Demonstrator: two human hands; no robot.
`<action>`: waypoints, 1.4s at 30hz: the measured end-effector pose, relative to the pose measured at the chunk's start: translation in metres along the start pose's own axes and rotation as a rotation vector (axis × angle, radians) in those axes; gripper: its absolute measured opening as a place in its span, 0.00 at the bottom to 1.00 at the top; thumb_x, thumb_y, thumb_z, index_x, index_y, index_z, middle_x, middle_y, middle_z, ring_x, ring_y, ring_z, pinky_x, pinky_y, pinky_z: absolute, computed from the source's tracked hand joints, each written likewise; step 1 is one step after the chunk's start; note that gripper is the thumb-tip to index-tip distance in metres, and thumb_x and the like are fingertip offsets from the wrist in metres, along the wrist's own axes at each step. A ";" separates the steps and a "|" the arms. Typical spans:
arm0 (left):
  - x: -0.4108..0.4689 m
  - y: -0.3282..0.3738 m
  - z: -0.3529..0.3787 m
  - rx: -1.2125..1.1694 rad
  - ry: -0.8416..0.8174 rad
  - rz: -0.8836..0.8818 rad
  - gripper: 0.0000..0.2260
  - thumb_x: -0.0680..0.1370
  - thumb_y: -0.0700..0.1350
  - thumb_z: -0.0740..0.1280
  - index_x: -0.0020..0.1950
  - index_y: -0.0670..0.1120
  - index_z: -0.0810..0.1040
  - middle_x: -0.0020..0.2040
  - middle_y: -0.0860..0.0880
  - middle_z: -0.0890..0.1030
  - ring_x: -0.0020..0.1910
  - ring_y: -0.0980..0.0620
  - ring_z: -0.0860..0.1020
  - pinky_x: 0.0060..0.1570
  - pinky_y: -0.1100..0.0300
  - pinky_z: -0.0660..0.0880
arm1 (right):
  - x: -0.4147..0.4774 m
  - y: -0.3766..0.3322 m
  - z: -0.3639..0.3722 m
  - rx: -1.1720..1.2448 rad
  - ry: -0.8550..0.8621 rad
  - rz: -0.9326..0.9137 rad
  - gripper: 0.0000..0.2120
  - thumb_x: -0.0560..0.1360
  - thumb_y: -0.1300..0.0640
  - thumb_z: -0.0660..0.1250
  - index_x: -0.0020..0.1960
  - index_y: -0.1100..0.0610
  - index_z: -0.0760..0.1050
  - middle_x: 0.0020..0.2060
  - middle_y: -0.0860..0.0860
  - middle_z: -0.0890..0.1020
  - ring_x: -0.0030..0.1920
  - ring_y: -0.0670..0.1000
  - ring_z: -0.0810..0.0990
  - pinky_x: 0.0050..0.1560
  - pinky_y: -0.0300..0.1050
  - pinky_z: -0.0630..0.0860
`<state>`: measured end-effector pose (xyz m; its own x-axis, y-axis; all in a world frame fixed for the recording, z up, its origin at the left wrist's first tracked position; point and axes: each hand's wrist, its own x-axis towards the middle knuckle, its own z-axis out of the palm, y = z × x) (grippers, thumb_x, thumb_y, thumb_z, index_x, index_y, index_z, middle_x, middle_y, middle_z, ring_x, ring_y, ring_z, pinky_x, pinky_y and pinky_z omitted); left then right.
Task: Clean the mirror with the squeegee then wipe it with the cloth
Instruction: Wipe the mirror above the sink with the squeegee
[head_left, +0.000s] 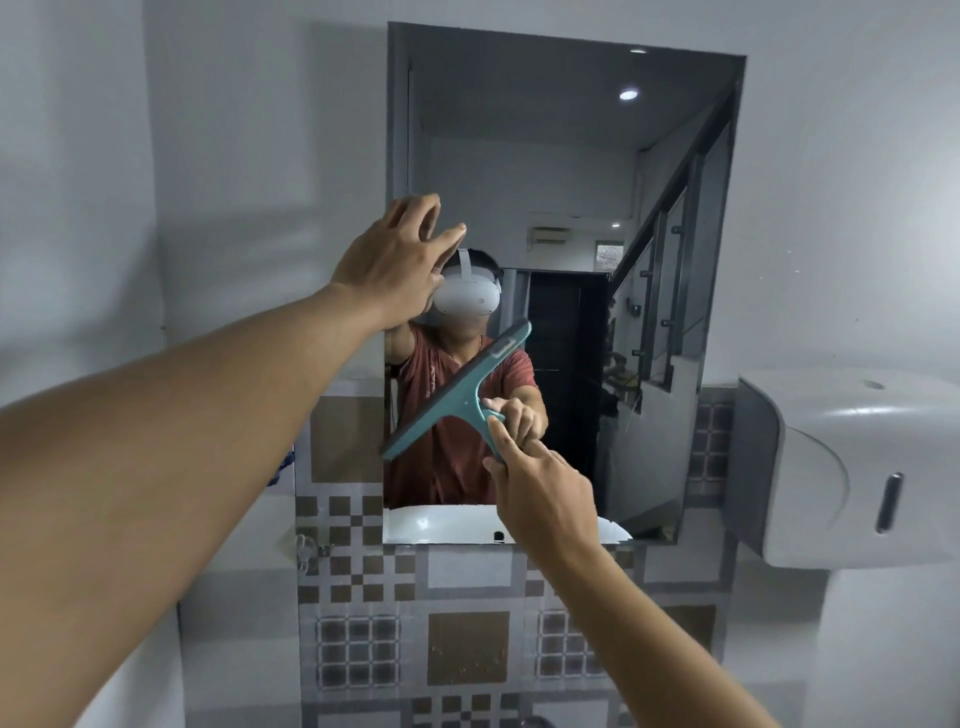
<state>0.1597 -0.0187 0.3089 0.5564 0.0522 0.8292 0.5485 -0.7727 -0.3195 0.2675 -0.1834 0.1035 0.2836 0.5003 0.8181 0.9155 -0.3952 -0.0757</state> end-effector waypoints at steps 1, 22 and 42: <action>-0.004 0.003 0.002 -0.006 0.012 -0.001 0.28 0.78 0.48 0.71 0.76 0.49 0.67 0.75 0.43 0.63 0.73 0.40 0.62 0.59 0.42 0.77 | 0.000 0.006 -0.005 -0.025 -0.022 -0.033 0.23 0.82 0.47 0.60 0.76 0.46 0.65 0.48 0.52 0.83 0.42 0.54 0.83 0.29 0.44 0.69; -0.052 0.016 0.021 -0.075 -0.069 -0.019 0.36 0.75 0.51 0.74 0.78 0.43 0.64 0.77 0.41 0.61 0.77 0.40 0.58 0.68 0.44 0.71 | 0.023 0.112 -0.064 -0.428 -0.118 -0.314 0.24 0.82 0.54 0.60 0.77 0.42 0.65 0.53 0.58 0.81 0.48 0.57 0.80 0.50 0.53 0.79; -0.062 0.050 0.037 -0.041 -0.054 0.069 0.41 0.67 0.55 0.79 0.76 0.46 0.68 0.74 0.39 0.62 0.74 0.36 0.63 0.72 0.39 0.67 | -0.005 0.153 -0.066 -0.296 -0.018 -0.032 0.25 0.82 0.54 0.65 0.77 0.46 0.64 0.37 0.55 0.72 0.30 0.56 0.74 0.30 0.49 0.72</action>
<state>0.1756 -0.0373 0.2249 0.6256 0.0308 0.7796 0.4822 -0.8008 -0.3553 0.3878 -0.2971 0.1255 0.2637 0.5286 0.8069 0.8018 -0.5851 0.1213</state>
